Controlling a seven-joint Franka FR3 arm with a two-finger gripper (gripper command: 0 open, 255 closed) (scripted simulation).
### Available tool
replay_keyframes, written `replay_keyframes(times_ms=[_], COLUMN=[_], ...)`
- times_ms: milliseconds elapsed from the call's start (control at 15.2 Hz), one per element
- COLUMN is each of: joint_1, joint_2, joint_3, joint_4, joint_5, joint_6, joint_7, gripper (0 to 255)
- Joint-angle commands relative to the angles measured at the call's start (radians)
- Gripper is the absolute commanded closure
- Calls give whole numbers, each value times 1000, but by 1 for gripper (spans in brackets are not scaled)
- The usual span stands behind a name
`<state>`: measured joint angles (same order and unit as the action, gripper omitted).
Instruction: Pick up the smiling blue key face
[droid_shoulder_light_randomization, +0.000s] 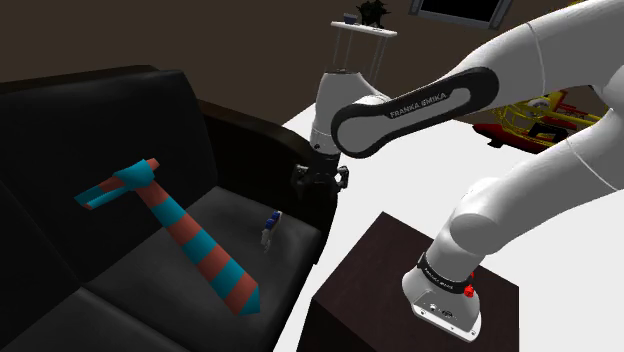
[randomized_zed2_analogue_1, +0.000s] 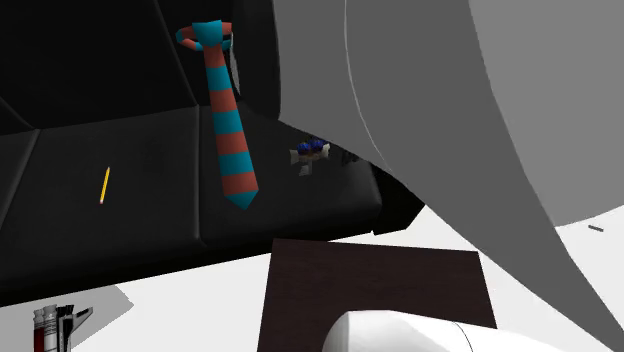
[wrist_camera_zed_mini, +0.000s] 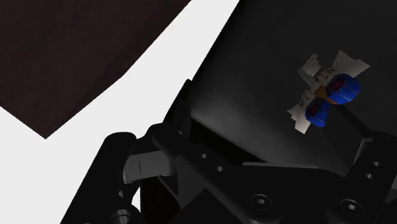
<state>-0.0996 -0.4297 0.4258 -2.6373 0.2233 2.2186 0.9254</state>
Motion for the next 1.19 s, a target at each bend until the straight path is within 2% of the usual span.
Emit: replay_keyframes(times_ms=[0, 132, 264, 396, 528, 726, 1122], joint_1=[-37, -81, -129, -170, -189, -159, -116], joint_2=[83, 175, 273, 377, 484, 632, 715], joint_3=[52, 103, 150, 181, 183, 127, 69], joint_4=[18, 45, 79, 121, 171, 261, 278], joint_5=[-30, -87, -174, -295, -438, -632, -730], joint_6=[82, 156, 220, 269, 300, 314, 362], joint_7=[117, 244, 389, 554, 732, 978, 1066], gripper=[0, 0, 0, 0, 0, 0, 0])
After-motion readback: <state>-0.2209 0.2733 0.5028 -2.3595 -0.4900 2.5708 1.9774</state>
